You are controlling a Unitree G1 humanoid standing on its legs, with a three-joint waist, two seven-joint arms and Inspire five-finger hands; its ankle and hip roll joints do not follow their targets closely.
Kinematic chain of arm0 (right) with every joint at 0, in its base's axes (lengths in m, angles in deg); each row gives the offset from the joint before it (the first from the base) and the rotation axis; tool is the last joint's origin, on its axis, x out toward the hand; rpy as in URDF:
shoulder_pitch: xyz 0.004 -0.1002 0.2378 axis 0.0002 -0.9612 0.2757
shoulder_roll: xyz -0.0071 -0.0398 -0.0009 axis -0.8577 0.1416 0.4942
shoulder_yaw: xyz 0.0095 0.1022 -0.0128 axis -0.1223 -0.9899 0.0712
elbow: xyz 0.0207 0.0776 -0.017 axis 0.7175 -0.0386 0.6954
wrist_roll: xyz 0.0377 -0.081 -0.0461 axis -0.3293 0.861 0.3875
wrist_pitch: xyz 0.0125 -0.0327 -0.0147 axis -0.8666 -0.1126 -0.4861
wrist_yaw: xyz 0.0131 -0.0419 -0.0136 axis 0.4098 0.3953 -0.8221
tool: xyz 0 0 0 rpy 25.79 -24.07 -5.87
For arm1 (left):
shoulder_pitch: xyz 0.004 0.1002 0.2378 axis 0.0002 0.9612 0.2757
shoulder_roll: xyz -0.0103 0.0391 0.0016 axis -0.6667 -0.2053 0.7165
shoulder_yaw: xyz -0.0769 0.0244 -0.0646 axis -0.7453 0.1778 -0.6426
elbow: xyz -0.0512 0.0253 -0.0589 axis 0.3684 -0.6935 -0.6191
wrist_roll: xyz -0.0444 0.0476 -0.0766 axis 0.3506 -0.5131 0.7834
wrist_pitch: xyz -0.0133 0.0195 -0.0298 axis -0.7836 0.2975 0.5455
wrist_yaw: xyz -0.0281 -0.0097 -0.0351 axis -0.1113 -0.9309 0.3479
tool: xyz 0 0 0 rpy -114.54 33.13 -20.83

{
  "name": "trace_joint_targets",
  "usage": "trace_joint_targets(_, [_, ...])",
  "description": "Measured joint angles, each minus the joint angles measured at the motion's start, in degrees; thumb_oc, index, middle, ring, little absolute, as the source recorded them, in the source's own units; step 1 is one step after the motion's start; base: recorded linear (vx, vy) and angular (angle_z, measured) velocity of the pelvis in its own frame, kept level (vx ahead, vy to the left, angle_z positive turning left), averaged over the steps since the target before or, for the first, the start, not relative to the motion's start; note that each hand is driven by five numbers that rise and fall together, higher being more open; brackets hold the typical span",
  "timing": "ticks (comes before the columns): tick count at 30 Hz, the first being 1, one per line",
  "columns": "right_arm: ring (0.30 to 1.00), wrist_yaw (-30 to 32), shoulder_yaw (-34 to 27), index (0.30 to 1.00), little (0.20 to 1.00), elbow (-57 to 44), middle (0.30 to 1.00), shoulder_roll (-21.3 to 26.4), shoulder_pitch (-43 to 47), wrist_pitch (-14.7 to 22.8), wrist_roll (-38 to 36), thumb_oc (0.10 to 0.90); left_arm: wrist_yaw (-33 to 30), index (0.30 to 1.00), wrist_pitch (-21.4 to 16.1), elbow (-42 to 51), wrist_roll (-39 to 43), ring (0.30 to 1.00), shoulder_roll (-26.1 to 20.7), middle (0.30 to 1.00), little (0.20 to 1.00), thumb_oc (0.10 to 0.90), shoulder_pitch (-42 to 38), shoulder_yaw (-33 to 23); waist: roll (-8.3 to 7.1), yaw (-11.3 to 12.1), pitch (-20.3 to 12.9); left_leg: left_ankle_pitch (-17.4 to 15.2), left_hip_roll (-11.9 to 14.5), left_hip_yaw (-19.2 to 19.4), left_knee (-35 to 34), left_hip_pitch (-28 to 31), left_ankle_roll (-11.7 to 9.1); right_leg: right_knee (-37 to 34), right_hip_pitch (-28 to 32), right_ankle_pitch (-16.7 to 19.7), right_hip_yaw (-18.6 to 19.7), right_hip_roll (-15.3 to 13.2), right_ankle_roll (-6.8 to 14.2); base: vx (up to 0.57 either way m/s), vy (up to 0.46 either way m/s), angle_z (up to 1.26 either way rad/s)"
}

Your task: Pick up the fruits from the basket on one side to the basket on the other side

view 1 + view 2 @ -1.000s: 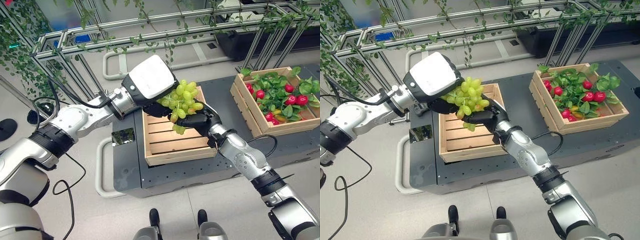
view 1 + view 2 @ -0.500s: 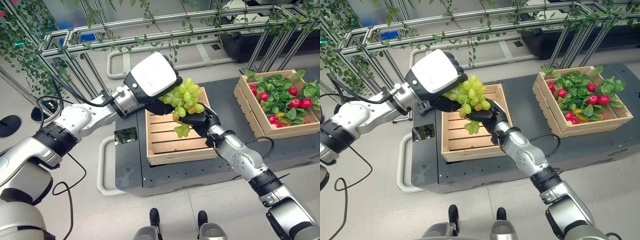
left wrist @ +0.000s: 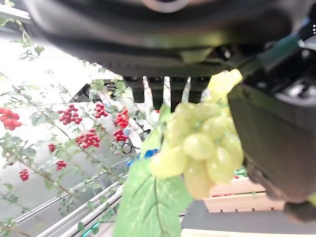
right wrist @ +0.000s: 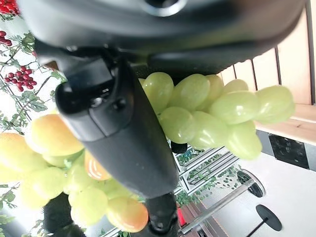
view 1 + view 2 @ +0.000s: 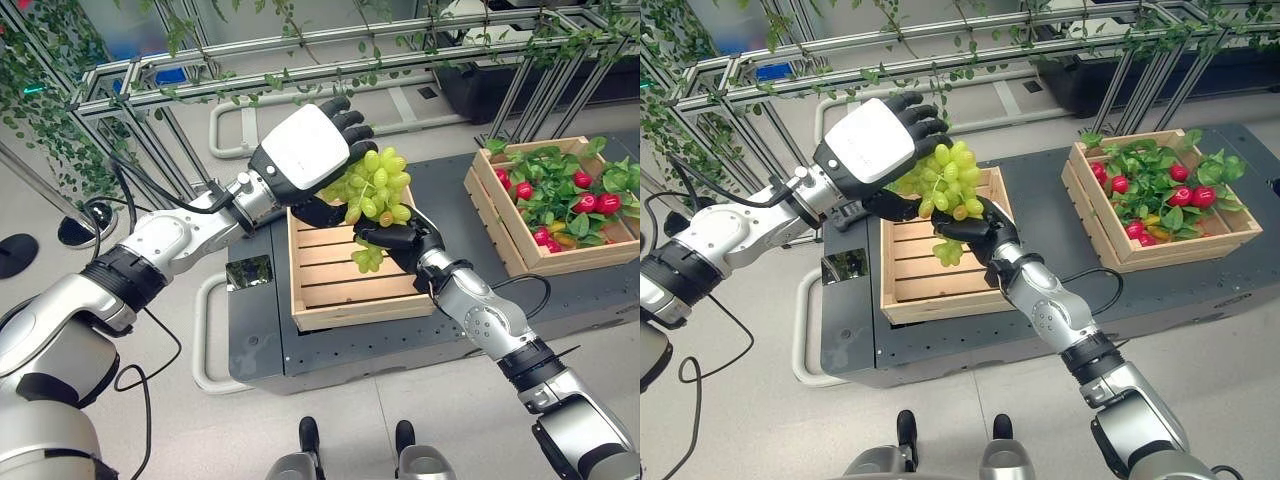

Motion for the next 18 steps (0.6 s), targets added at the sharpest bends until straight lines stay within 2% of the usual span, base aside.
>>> trace_joint_targets(5, [0.300,-0.02,-2.47,0.300,0.300,2.10,0.300,-0.04,-0.43,1.42,0.00,0.400,-0.06,0.900,2.31,-6.03,0.00,0.900,-0.24,0.900,0.900,0.800,2.46,-1.19,0.00,0.04,0.00,-0.19,0.06,0.80,0.00,0.20,0.04,0.00,-0.15,0.04,0.63,-0.02,0.02,0.00,0.008,-0.06])
trace_joint_targets(9, [0.300,-0.04,-4.36,0.300,0.300,3.35,0.300,0.05,-1.37,2.01,0.04,0.400,-0.29,0.900,3.09,-6.40,0.01,0.900,-1.00,0.900,0.900,0.800,5.23,-2.43,-0.01,0.11,-0.01,-0.37,0.05,0.97,0.00,0.35,0.04,0.00,-0.21,0.05,1.08,-0.01,0.02,0.00,0.010,-0.06])
trace_joint_targets(13, [0.300,-0.10,-7.59,0.300,0.300,3.39,0.300,0.37,-5.11,3.53,0.07,0.400,-1.19,0.900,4.81,-6.43,0.60,0.900,-1.05,0.900,0.900,0.800,9.45,-6.41,-0.04,0.01,-0.02,-0.47,0.05,1.20,-0.02,0.31,0.04,0.00,-0.45,0.04,1.36,-0.01,0.02,-0.01,0.005,-0.03])
trace_joint_targets(16, [0.300,-0.10,-9.57,0.300,0.300,3.39,0.300,0.34,-8.15,4.91,0.70,0.400,-3.09,0.900,6.98,-6.56,7.33,0.900,-0.81,0.900,0.900,0.800,14.22,-12.10,-0.13,-0.38,-0.07,-0.55,0.07,1.50,-0.02,0.25,0.04,0.00,-0.75,0.06,1.72,0.01,0.04,0.00,0.002,-0.06])
trace_joint_targets(18, [0.300,-0.10,-11.33,0.300,0.300,3.38,0.300,0.21,-10.73,5.39,3.28,0.400,-4.74,0.900,8.06,-6.78,14.16,0.900,0.34,0.900,0.900,0.800,18.83,-19.40,-0.43,-1.36,-0.25,-0.60,0.08,1.62,-0.03,0.12,0.04,0.00,-0.94,0.07,1.81,0.01,0.06,0.01,-0.016,-0.05])
